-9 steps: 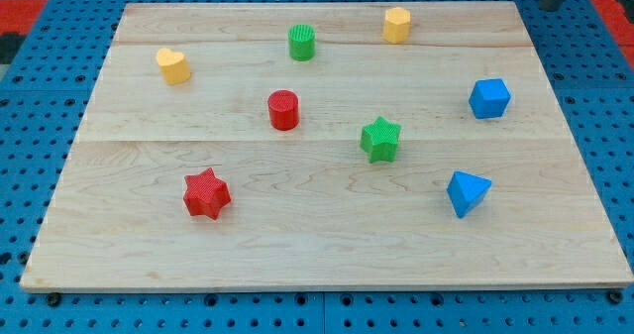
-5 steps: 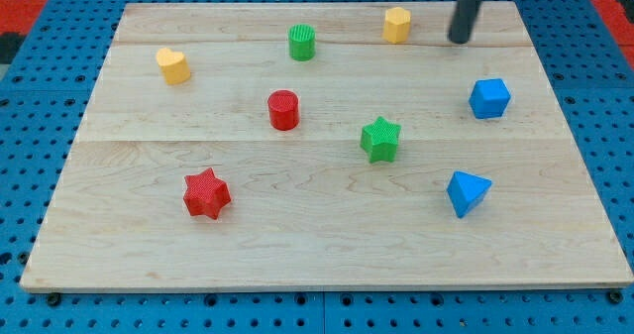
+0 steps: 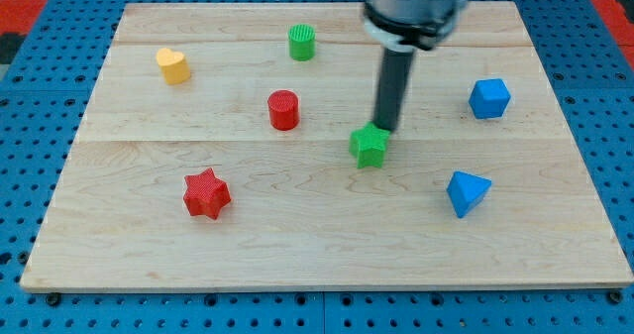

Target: Push the green star towards the bottom center of the board

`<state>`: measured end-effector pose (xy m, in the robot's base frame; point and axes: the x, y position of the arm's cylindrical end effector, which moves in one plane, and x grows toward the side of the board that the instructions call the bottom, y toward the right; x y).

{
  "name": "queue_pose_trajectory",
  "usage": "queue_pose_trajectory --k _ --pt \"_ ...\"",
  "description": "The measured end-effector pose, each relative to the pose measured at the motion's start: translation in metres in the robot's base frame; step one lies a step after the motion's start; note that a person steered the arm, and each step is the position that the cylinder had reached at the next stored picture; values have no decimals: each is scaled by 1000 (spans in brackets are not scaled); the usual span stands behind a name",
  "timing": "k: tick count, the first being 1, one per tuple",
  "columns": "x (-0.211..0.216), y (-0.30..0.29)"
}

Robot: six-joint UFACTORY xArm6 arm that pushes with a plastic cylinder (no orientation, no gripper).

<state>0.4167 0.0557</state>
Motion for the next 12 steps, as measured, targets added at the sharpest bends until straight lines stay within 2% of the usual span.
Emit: queue_pose_trajectory --k 1,2,3,4,5,6,7,8,10,11,12 --pt "37 -41" --pt "61 -42" --pt "11 2" --pt "32 75" --pt "49 -17" --pt "82 -64" --pt "77 -58" --pt "40 -58" --pt "59 -151" --pt "120 -106" --pt "105 -103"
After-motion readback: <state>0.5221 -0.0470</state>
